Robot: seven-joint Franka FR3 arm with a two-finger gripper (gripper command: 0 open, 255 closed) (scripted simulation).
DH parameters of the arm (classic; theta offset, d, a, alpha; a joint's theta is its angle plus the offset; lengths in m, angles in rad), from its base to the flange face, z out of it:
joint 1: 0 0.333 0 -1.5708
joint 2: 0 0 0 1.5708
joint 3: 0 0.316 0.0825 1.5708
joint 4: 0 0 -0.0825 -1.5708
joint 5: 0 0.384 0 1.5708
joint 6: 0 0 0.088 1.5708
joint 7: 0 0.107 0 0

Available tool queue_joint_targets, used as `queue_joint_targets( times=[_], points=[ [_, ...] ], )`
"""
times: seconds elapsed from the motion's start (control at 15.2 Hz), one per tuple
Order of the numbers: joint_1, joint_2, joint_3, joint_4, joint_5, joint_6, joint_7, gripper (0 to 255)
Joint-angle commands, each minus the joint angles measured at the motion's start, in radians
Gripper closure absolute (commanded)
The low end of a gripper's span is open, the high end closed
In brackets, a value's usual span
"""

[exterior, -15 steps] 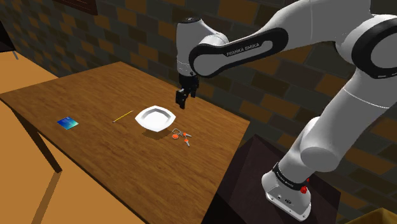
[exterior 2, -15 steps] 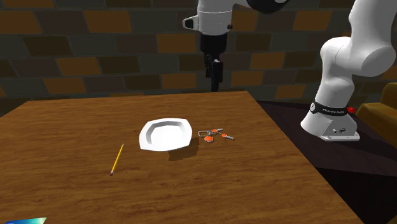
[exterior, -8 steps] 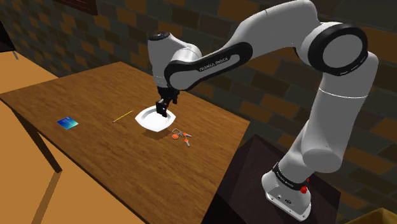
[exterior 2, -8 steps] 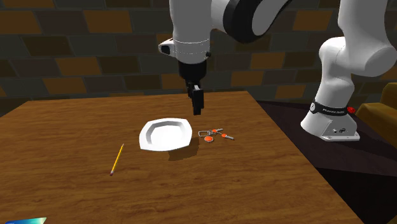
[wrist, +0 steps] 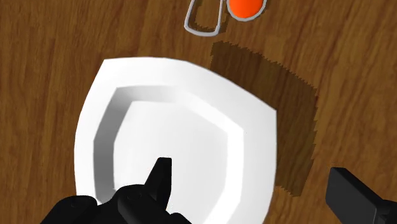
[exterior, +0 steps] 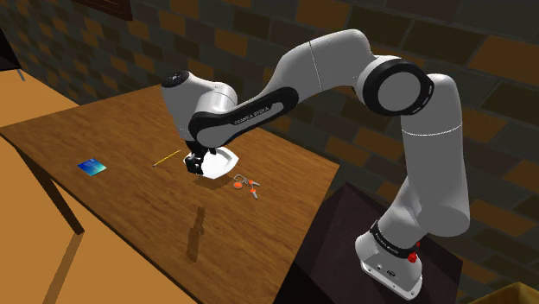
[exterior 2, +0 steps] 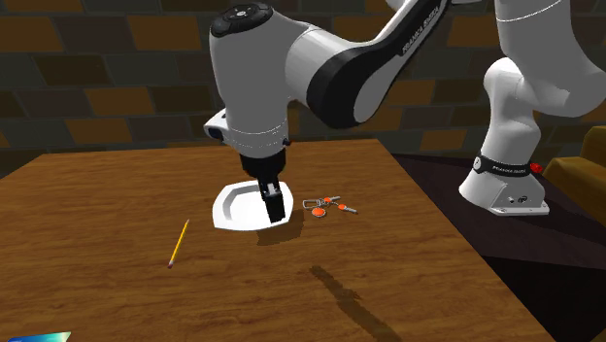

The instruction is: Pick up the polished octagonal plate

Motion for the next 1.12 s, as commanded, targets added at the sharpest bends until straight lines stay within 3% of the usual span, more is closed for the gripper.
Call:
queue_joint_targets(
  times=[0.0, 0.53, 0.59, 1.06],
  points=[
    [0.014, 0.039, -0.005, 0.034, -0.015, 0.000, 0.003, 0],
    [0.020, 0.087, -0.017, 0.021, -0.035, 0.056, 0.026, 0],
    [0.020, 0.087, -0.017, 0.021, -0.035, 0.056, 0.028, 255],
    [0.020, 0.086, -0.017, 0.020, -0.034, 0.056, 0.027, 255]
  ],
)
